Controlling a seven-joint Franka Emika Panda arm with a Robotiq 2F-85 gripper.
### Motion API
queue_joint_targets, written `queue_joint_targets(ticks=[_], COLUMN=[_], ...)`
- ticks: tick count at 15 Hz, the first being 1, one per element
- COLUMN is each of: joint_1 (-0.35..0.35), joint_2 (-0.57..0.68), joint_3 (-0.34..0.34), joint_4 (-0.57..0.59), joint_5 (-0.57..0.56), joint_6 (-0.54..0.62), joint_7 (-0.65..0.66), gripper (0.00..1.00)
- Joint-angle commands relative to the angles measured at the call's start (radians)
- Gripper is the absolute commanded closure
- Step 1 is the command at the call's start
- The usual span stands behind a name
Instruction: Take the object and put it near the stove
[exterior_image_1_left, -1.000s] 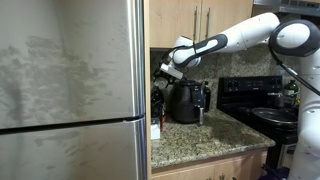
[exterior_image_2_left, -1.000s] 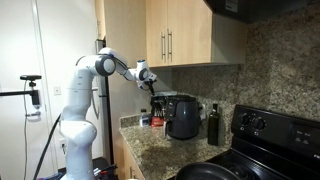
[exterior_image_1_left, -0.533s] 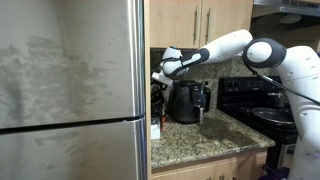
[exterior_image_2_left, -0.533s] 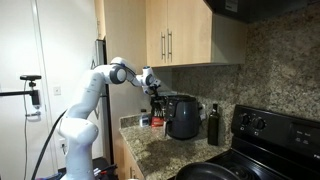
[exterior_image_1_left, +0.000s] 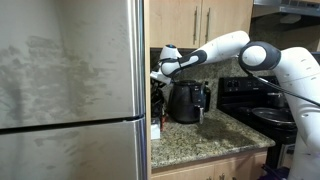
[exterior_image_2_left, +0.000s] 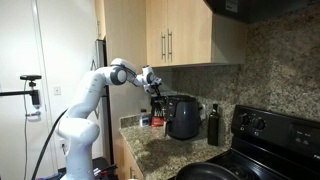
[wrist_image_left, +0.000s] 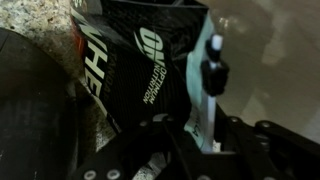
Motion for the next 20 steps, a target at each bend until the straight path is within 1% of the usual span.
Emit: queue_joint_targets(ticks=[1,2,7,8,9,11,14,18,19,20], joint_1=[0.014,0.01,0.006,0.009,0.003,-0.01,-0.012,-0.029,-0.045,-0.05], joint_2=[0.041,0.044,0.054,0.045,0.029,-0.007,-0.042,-0.041,-0.043,-0.055], joint_3=[-0.023,-0.023,-0.034,-0.04,-0.033,-0.026,-0.037,-0.036,-0.013,-0.008], joint_4=[0.077,0.083,0.125,0.134,0.137,0.14,0.12,0.1,0.103,0.087], joint_5=[-0.034,-0.032,-0.042,-0.051,-0.047,-0.046,-0.068,-0.074,-0.068,-0.055], joint_6=[-0.105,-0.128,-0.211,-0.261,-0.321,-0.386,-0.427,-0.462,-0.502,-0.541], joint_7=[0.032,0.033,0.052,0.059,0.04,0.015,-0.006,-0.039,-0.059,-0.08], gripper=[0.97,1.0,0.99,0.99,0.99,0.99,0.99,0.99,0.99,0.99])
